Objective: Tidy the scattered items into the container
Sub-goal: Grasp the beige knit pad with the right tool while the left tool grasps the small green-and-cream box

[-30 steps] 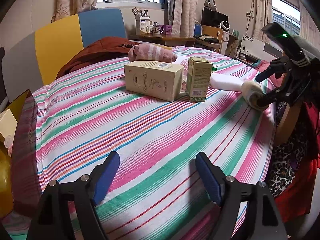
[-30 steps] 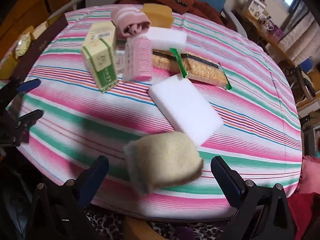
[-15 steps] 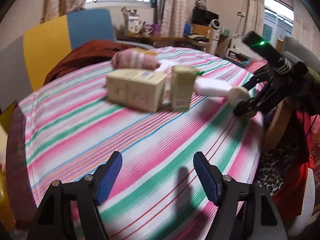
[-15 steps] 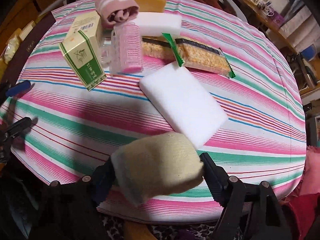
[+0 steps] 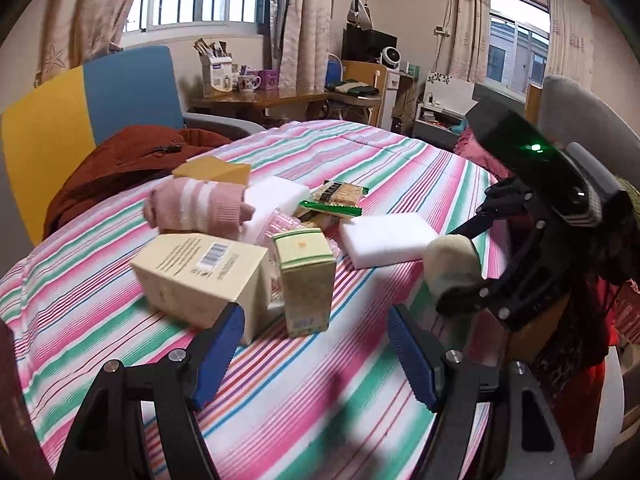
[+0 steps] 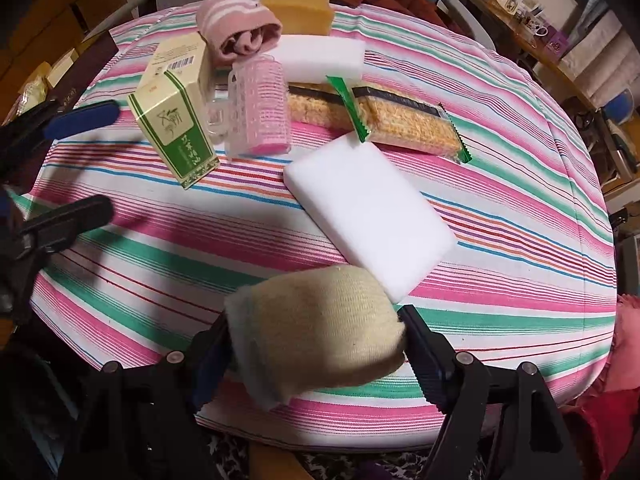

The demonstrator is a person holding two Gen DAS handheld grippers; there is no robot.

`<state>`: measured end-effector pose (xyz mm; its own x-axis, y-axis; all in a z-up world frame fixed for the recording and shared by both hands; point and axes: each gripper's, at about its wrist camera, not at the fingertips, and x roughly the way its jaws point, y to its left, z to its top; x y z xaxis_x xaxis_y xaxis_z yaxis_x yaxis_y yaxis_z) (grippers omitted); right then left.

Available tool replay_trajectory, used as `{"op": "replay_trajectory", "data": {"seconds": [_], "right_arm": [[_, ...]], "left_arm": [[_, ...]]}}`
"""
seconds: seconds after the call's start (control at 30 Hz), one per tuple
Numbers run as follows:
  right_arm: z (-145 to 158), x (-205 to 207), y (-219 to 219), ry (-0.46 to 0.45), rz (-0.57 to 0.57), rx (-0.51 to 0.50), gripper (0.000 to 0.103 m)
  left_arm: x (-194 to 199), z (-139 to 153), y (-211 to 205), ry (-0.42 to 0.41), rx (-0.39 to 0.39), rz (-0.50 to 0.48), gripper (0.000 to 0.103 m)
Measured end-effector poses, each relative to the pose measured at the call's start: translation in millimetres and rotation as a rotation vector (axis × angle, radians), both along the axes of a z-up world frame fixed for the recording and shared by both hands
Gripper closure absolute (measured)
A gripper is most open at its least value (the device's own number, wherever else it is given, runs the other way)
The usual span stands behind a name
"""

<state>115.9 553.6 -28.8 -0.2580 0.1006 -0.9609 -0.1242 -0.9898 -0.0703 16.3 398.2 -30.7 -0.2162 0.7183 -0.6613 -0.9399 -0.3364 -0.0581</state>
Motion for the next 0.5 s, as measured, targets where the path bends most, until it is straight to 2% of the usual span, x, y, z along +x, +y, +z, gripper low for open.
{"op": "replay_trajectory", "data": {"seconds": [0.2,0.5], "right_arm": [[1,-1,-3,0.02,0.003,-0.019,0.024],[-4,-3,-5,0.026,0.003,-0.017,0.025]], "left_arm": [[-5,-8,12,-0.014,-0.01,-0.005,0.029],[-18,-14,29,-0.038,-0.021,0.016,0.041]]}}
